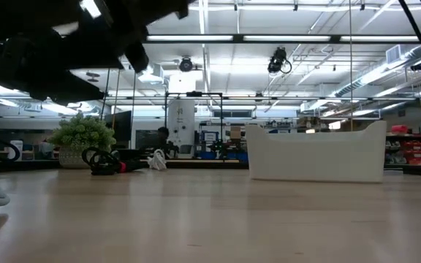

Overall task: Pick and place USB-C Cables
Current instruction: Put the light blue charger cable into the white bin

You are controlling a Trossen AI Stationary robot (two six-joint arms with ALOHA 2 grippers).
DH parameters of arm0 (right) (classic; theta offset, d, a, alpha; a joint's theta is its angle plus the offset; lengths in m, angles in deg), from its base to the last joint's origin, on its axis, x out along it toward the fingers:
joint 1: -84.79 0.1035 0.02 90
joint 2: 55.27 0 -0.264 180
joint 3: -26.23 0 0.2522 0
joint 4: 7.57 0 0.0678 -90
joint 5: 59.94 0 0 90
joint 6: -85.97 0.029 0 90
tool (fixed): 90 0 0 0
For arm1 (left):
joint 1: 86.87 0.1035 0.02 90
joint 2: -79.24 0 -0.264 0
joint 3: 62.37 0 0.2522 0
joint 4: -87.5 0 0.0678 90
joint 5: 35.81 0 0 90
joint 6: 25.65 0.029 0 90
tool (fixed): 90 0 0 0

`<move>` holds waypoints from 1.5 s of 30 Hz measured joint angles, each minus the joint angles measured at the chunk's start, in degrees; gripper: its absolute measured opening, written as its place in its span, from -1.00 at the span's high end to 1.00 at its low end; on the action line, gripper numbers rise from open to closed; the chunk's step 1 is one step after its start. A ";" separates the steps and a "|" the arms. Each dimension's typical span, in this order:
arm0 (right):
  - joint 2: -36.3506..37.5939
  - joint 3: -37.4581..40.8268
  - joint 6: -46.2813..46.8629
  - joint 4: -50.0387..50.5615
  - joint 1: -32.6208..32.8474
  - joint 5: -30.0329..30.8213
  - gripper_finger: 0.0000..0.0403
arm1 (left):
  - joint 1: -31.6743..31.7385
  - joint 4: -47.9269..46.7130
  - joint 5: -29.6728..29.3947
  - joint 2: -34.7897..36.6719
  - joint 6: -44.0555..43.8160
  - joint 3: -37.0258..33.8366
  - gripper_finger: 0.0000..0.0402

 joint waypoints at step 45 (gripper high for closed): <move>-0.60 0.24 14.58 37.37 5.04 16.20 -0.37 | -0.02 0.08 -0.01 -0.02 -0.02 0.00 0.14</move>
